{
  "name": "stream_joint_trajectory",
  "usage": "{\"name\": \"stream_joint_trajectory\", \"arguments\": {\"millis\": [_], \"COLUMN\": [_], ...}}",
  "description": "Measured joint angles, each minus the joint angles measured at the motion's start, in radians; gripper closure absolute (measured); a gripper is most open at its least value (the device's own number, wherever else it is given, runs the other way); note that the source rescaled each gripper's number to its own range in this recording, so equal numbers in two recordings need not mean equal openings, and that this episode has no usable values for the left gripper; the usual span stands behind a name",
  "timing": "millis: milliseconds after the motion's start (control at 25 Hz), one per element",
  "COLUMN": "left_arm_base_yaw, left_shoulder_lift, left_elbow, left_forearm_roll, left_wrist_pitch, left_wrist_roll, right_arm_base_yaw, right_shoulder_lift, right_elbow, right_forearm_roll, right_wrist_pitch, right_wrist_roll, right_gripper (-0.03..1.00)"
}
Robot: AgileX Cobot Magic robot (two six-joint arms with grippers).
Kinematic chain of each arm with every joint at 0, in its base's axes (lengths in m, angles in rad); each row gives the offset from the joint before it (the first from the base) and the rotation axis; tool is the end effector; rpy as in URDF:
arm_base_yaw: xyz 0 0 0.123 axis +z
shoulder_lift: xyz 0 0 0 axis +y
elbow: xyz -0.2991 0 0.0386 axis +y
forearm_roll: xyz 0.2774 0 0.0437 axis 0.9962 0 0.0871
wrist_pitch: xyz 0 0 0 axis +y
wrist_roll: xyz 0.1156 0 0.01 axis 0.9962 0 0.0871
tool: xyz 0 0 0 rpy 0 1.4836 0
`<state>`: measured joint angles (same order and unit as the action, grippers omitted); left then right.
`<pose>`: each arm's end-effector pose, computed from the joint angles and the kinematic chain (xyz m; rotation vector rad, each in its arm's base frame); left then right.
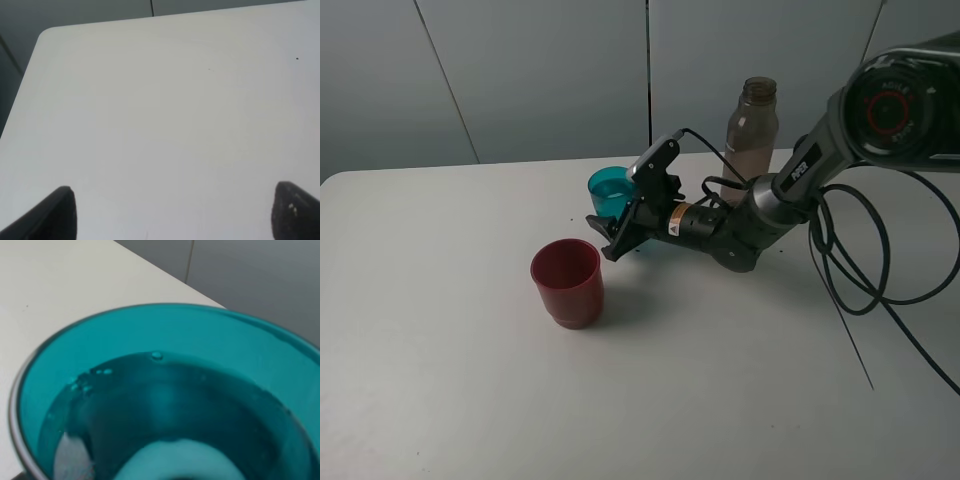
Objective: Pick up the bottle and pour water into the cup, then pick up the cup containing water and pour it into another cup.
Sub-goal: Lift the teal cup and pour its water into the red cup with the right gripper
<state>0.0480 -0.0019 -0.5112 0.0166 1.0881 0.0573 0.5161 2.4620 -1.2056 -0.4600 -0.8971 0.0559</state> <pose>0.0234 0.0028 0.2808 0.0084 2.0596 0.0851 0.4040 0.2755 -0.0043 -0.9284 1.6686 0.5203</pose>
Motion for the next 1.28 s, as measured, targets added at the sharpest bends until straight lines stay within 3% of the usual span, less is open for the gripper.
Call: {"name": "stream_joint_trajectory", "arguments": {"millis": [280, 680, 1280], "left_arm_base_yaw": [0.000, 0.000, 0.000], "left_shoulder_lift": [0.000, 0.000, 0.000], "left_elbow": [0.000, 0.000, 0.000], "left_forearm_roll": [0.000, 0.000, 0.000], "left_wrist_pitch": [0.000, 0.000, 0.000], "left_wrist_roll": [0.000, 0.000, 0.000], "right_arm_base_yaw": [-0.008, -0.008, 0.017], "right_shoulder_lift": [-0.072, -0.274, -0.442], "right_elbow": [0.012, 0.155, 0.254], "right_forearm_roll": [-0.053, -0.109, -0.132], "right_wrist_pitch": [0.052, 0.081, 0.216], "right_wrist_roll": [0.035, 0.049, -0.138], "right_gripper": [0.94, 0.94, 0.95]}}
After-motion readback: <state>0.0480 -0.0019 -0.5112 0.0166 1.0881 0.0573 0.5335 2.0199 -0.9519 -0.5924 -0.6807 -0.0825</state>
